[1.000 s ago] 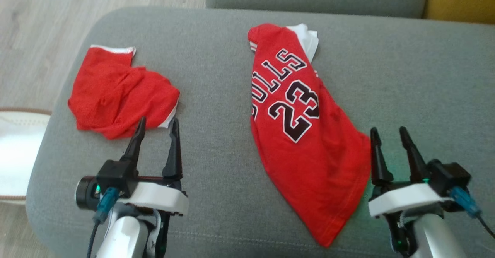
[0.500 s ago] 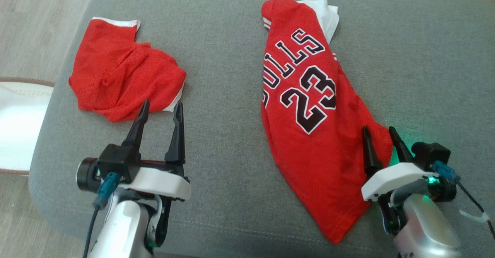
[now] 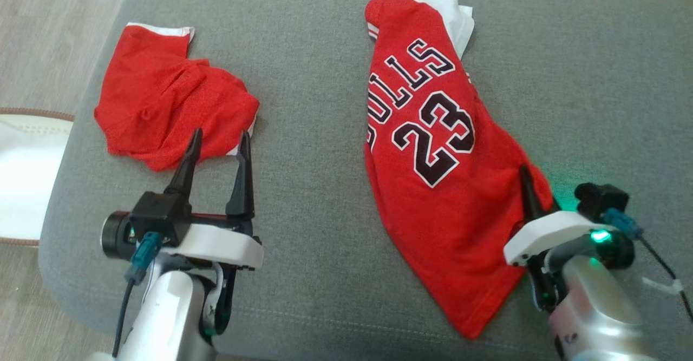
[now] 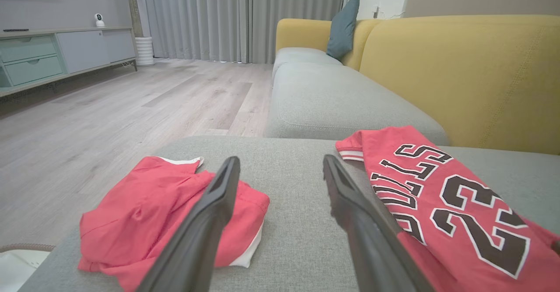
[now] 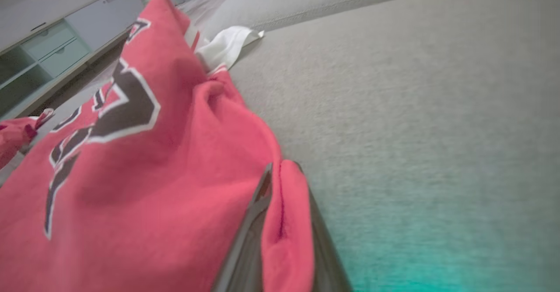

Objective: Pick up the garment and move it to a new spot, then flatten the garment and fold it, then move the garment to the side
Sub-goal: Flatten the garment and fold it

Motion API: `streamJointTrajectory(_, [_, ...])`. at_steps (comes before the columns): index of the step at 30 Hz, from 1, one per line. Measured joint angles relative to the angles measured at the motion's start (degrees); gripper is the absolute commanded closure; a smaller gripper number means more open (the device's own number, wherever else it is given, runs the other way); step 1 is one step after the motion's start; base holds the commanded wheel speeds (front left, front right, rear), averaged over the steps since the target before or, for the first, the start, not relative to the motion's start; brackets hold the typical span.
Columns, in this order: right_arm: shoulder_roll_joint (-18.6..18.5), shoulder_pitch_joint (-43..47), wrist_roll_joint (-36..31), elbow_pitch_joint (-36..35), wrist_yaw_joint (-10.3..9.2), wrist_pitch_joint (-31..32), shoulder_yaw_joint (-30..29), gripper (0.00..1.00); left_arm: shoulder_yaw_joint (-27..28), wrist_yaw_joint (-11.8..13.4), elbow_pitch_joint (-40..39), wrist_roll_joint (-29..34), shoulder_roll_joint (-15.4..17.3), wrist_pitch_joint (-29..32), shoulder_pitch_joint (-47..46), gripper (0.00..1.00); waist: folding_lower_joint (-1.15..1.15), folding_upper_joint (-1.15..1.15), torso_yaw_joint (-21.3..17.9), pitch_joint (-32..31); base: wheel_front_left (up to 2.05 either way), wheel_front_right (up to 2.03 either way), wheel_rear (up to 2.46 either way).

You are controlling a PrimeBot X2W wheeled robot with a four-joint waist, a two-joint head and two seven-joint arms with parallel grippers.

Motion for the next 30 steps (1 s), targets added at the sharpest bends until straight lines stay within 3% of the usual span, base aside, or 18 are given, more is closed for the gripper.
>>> streamJointTrajectory(8, [0.0,0.0,-10.5,-4.4,0.0,0.0,-10.5,1.0,0.7,0.0,0.0,0.0,-0.3,0.0,0.1,0.0,0.0,0.0,-0.6,-1.7,0.0,0.0,0.0])
streamJointTrajectory(19, [-0.3,-8.0,-35.0,-13.8,0.0,3.1,-30.3,1.0,0.3,-0.4,-0.6,0.0,-0.5,0.0,0.2,0.0,0.0,0.0,-0.3,-1.4,0.0,0.0,0.0])
streamJointTrajectory(30, [-3.9,-16.1,-48.8,-17.1,0.0,5.6,-42.8,1.0,-1.2,-0.3,-0.7,-0.7,-0.6,0.0,-1.0,0.0,0.0,0.0,0.9,1.3,0.0,0.0,0.0])
